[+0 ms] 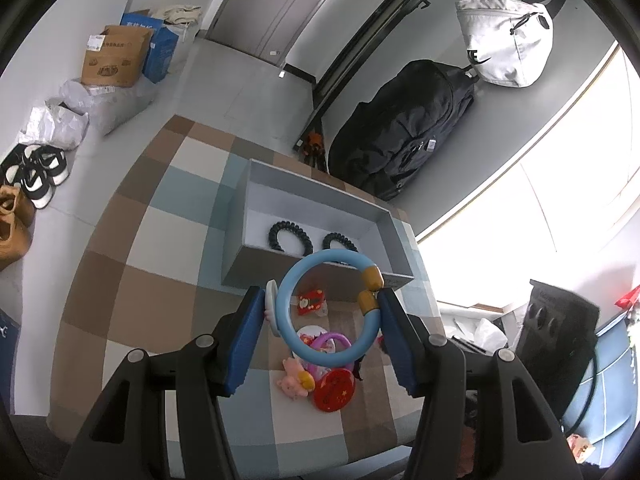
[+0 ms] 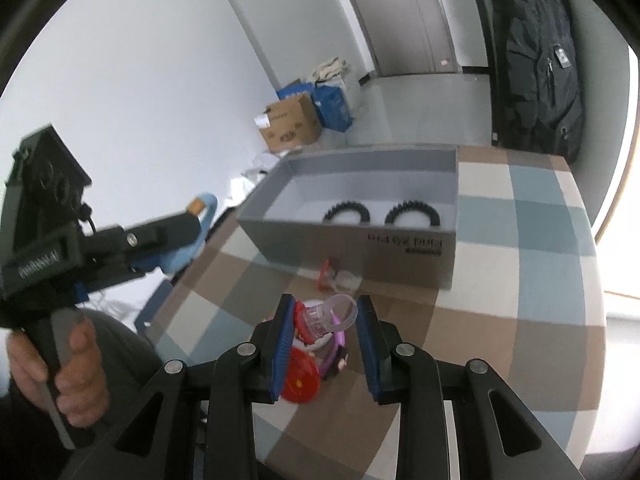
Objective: Organize jewelry
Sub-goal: 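Carry the blue ring and pacifier into the gray box and open both grippers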
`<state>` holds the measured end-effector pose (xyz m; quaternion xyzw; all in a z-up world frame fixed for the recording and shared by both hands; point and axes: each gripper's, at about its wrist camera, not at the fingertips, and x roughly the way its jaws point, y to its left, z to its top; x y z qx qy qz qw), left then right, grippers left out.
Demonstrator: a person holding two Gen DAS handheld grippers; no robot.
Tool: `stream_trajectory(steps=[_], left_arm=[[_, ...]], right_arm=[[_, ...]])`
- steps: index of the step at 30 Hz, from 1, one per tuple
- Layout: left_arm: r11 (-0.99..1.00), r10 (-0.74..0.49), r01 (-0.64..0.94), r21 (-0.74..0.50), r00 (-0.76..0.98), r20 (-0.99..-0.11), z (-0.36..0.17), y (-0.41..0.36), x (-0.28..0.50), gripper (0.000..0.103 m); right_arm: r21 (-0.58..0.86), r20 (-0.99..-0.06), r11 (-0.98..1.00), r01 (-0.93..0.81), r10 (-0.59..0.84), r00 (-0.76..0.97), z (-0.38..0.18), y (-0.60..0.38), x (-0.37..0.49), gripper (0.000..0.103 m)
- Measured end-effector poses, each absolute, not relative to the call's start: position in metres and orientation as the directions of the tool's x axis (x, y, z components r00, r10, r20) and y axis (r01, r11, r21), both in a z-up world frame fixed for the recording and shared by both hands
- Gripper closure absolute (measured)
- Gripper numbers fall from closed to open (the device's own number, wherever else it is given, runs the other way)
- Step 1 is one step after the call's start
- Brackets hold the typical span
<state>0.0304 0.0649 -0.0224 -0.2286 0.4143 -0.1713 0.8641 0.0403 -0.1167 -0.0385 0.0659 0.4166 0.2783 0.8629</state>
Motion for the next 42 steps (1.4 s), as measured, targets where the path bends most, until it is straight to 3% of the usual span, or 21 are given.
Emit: stream_trajectory(steps=[8,21,42], left_arm=[[0.888,-0.409,0.108,-0.446,0.629,-0.661,-0.005,0.051,0.044,0.051],[0.911,-0.383,0.128,-0.392,0.614,-0.690,0.008,0.032,0.089,0.051],[0.911,-0.397,0.144,-0.386,0.553,-0.732,-0.024,0.026,0.134,0.051]], right_arm=[[0.375,-0.650,0.827,-0.419,0.557,0.517,-0.014,-0.125,0.059,0.074],[0.368,-0.619,0.825,-0.429,0.562,0.549,0.017,-0.132,0.113,0.074],[0.405,-0.653,0.825,-0.395,0.563,0.507,-0.019,-0.132,0.167,0.074]])
